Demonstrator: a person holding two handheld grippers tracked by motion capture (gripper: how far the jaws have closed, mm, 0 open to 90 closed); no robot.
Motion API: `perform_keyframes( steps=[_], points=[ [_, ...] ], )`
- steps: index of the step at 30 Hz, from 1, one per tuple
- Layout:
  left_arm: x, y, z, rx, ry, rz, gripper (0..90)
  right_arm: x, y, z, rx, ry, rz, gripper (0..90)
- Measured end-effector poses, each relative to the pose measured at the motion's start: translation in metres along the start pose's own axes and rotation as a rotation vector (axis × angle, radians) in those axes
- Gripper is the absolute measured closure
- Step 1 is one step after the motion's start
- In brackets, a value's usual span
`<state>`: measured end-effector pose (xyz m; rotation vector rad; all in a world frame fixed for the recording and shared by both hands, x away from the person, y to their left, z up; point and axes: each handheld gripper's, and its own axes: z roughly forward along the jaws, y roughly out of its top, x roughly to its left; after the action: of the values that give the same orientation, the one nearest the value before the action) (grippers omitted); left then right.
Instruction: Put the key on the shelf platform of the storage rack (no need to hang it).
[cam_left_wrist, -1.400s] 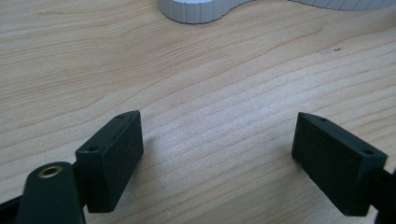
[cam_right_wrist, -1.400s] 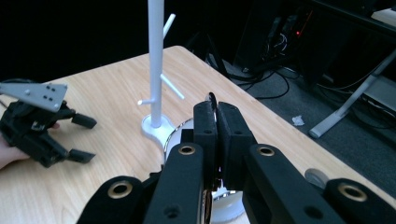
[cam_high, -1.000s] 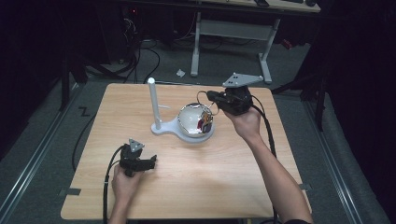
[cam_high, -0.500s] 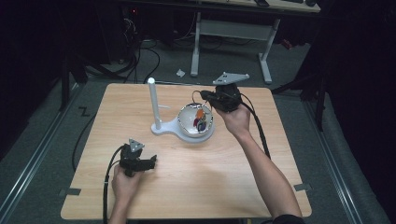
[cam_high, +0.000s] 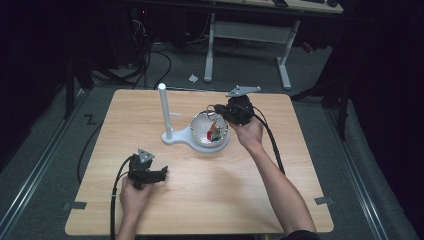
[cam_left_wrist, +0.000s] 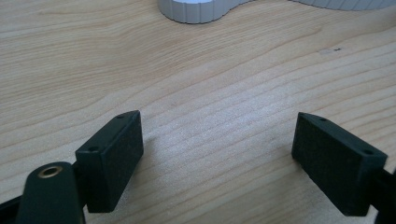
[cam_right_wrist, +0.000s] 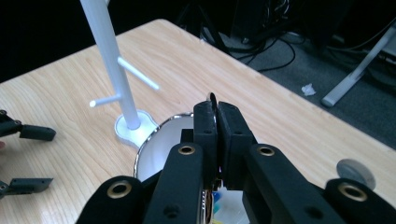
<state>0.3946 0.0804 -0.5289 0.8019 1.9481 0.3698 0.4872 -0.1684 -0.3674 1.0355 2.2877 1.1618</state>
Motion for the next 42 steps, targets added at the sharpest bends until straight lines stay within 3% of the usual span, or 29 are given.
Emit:
perform_keyframes(
  steps=[25,33,37,42],
  points=[
    [0.0,0.0,0.0,0.003,-0.002,-0.002,17.0,0.007,-0.026,0.037,0.076,0.037,0.015,87.1],
    [-0.001,0.0,0.0,0.006,0.003,-0.017,17.0,0.002,-0.042,0.049,0.127,0.004,0.021,86.9],
    [0.0,0.0,0.0,0.004,-0.002,-0.007,17.0,-0.001,-0.046,0.05,0.119,0.002,0.051,86.7],
    [-0.001,0.0,0.0,0.003,0.0,-0.009,17.0,-0.002,-0.047,0.048,0.125,-0.028,0.041,71.9]
  ],
)
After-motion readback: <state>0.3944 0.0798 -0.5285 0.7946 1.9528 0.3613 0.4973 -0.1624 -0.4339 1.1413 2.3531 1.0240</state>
